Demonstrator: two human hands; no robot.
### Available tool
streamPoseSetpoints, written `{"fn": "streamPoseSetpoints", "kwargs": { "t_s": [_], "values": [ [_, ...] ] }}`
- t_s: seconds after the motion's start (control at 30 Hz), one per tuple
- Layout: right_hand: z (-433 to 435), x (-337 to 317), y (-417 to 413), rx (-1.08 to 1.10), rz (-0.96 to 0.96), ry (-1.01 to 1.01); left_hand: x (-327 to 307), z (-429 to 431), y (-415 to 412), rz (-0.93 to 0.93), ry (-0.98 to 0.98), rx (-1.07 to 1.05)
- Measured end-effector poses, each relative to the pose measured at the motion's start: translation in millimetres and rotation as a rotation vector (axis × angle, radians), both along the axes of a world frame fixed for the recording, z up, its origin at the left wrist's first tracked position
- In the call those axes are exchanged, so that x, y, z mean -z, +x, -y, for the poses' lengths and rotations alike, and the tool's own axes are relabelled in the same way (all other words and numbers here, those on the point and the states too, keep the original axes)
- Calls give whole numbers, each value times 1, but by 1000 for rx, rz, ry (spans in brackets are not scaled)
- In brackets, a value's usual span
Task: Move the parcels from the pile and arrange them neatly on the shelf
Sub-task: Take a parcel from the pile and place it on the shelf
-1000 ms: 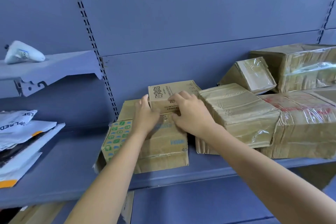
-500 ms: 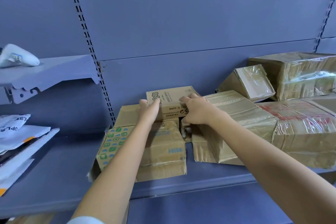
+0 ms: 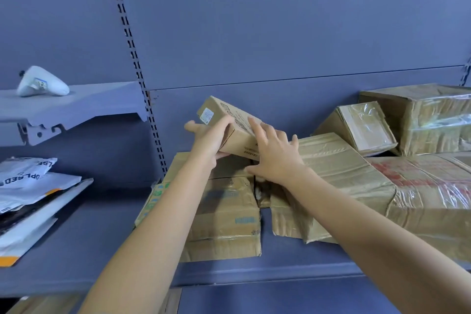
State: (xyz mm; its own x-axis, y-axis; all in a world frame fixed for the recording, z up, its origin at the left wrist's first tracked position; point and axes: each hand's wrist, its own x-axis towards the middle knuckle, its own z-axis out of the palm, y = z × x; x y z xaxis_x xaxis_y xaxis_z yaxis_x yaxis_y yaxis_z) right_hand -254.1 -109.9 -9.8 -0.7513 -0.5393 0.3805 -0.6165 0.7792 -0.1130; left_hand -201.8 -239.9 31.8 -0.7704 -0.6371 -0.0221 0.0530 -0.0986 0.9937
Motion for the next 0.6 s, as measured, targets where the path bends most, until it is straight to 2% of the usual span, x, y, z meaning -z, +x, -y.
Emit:
{"fn": "streamPoseSetpoints", "kwargs": {
  "t_s": [0.07, 0.23, 0.3, 0.4, 0.5, 0.6],
  "values": [
    [4, -6, -1, -42, -33, -139, -12, -9, 6, -52, -6, -24],
    [6, -21, -6, -127, -65, -641, -36, -30, 22, -272, 8, -36],
    [3, -22, -7, -131, 88, -883, -41, -35, 28, -321, -59, -39],
    [-6, -23, -18, -167, 406, -1166, -39, -18, 33, -348, -201, -190],
    [-12, -22, -30, -242, 584, -1279, -24, 10, 33, -244, -263, -254],
    [-11, -20, -32, -337, 746, -1308, -4, 27, 33, -113, -277, -59]
  ]
}}
